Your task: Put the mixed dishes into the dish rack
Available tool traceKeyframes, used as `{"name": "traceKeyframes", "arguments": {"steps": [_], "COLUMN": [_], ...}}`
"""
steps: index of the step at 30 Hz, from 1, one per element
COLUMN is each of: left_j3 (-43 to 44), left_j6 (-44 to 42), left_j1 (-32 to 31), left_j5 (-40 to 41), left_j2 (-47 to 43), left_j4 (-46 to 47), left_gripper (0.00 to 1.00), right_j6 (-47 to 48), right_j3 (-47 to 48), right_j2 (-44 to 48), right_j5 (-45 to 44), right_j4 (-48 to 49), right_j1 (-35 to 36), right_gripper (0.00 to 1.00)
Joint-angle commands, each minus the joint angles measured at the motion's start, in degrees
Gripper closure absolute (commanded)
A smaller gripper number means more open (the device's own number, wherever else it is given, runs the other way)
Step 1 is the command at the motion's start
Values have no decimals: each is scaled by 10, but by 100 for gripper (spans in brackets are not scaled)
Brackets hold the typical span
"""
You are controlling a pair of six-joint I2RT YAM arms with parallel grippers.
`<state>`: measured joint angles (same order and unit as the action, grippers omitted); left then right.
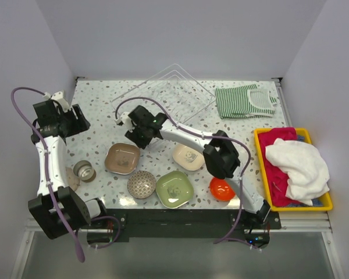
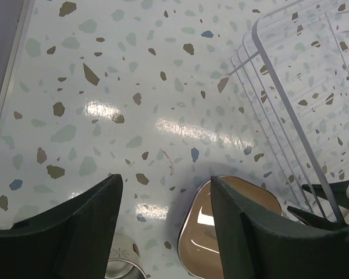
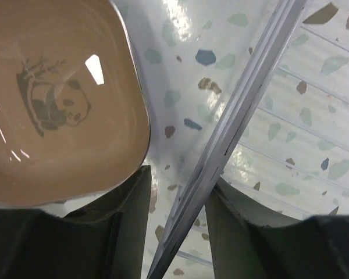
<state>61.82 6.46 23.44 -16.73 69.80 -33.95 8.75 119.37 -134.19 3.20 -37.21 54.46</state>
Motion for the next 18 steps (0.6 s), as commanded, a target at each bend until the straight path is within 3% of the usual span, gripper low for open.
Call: {"name": "traceKeyframes", "arguments": {"steps": [1, 8, 18], "left_j3": [-7, -16, -35], "left_j6": [0, -4, -5], "left_j1": [-2, -2, -2], "left_j5": [-23, -36, -50], "left_j2": [-11, -11, -26], "left_j4": [21, 25, 27], "left_gripper": [34, 34, 34], "right_j6": [36, 86, 213], "right_j3": [-48, -163, -257], "right_j2": [102, 177, 194], "right_j5": [44, 94, 147], "right_j4": [-24, -35, -33], "right_j1": [-1, -1, -6], "right_gripper": [97, 100, 100]}}
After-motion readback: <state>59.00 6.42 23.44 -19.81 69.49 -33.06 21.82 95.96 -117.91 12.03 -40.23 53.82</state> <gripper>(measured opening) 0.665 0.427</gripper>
